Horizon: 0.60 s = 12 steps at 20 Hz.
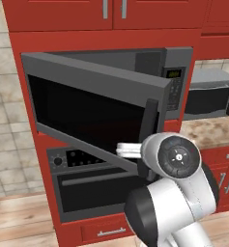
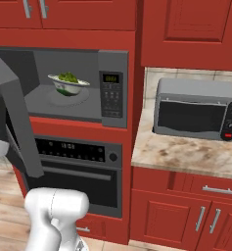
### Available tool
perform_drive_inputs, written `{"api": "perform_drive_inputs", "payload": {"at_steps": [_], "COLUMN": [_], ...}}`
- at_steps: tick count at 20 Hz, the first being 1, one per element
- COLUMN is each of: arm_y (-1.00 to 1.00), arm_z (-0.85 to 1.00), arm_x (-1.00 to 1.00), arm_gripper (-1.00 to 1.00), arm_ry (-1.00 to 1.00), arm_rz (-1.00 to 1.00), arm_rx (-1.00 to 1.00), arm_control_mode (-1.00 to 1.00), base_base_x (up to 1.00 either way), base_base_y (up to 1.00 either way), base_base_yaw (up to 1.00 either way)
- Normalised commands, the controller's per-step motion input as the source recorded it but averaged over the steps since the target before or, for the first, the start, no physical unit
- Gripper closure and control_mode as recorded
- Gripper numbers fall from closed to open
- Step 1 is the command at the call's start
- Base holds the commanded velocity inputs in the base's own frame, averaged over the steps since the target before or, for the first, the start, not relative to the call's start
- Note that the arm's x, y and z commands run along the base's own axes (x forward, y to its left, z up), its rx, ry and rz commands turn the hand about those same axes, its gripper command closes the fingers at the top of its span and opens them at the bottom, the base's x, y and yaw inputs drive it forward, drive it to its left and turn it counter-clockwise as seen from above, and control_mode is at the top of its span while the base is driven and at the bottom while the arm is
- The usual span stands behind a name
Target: The microwave is finished heating the shrimp and lettuce. Take the bowl containing the food and place it on the dining counter.
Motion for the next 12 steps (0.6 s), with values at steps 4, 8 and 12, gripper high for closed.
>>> {"api": "perform_drive_inputs", "payload": {"at_steps": [4,8,12], "arm_y": [-0.13,-0.48,-0.93], "arm_z": [0.00,0.00,0.00], "arm_x": [-0.70,-0.90,-0.35], "arm_gripper": [-1.00,-1.00,-1.00], "arm_ry": [-0.05,-0.05,0.00], "arm_rz": [0.00,0.00,0.01], "arm_rx": [0.01,0.05,0.17], "arm_control_mode": [-1.00,-1.00,-1.00], "base_base_x": [0.00,0.00,0.00], "base_base_y": [0.00,0.00,0.00], "base_base_yaw": [0.00,0.00,0.00]}}
